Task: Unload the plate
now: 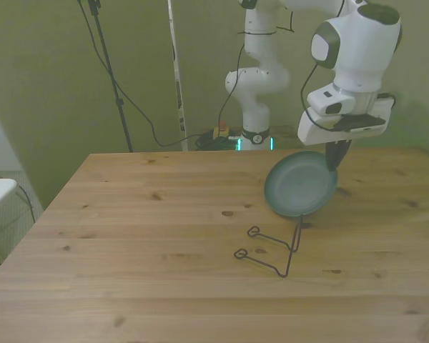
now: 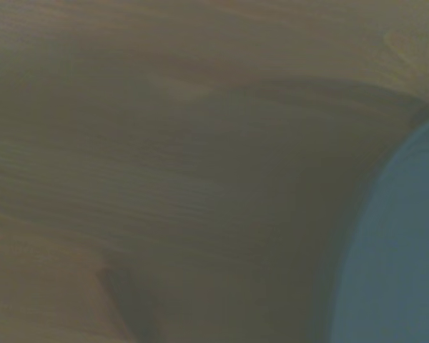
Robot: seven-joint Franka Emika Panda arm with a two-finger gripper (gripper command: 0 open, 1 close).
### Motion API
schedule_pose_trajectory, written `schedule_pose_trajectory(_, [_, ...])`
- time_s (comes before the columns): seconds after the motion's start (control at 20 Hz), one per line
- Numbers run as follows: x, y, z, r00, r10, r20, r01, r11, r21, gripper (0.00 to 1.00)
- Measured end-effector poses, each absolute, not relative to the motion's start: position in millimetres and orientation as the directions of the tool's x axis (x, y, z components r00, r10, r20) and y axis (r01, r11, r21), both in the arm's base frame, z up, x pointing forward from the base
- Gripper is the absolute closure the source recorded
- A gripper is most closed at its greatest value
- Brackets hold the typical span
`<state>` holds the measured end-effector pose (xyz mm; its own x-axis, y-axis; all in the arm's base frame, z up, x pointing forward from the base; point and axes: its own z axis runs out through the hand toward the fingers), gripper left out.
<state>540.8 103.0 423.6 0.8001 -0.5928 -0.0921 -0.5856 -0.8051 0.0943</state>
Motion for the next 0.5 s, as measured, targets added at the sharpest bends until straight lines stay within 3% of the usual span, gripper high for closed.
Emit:
schedule_pose_trajectory(0.25, [533.4,86.1,398.0,0.8,-0.594,-0.084,-0.584,-0.803,0.118,1.0])
schedule_pose_trajectory(0.3, [531.8,85.4,394.3,0.802,-0.592,-0.08,-0.583,-0.805,0.114,0.0])
schedule_pose_trajectory(0.5, [525.7,83.8,394.0,0.813,-0.581,-0.05,-0.576,-0.813,0.084,0.0])
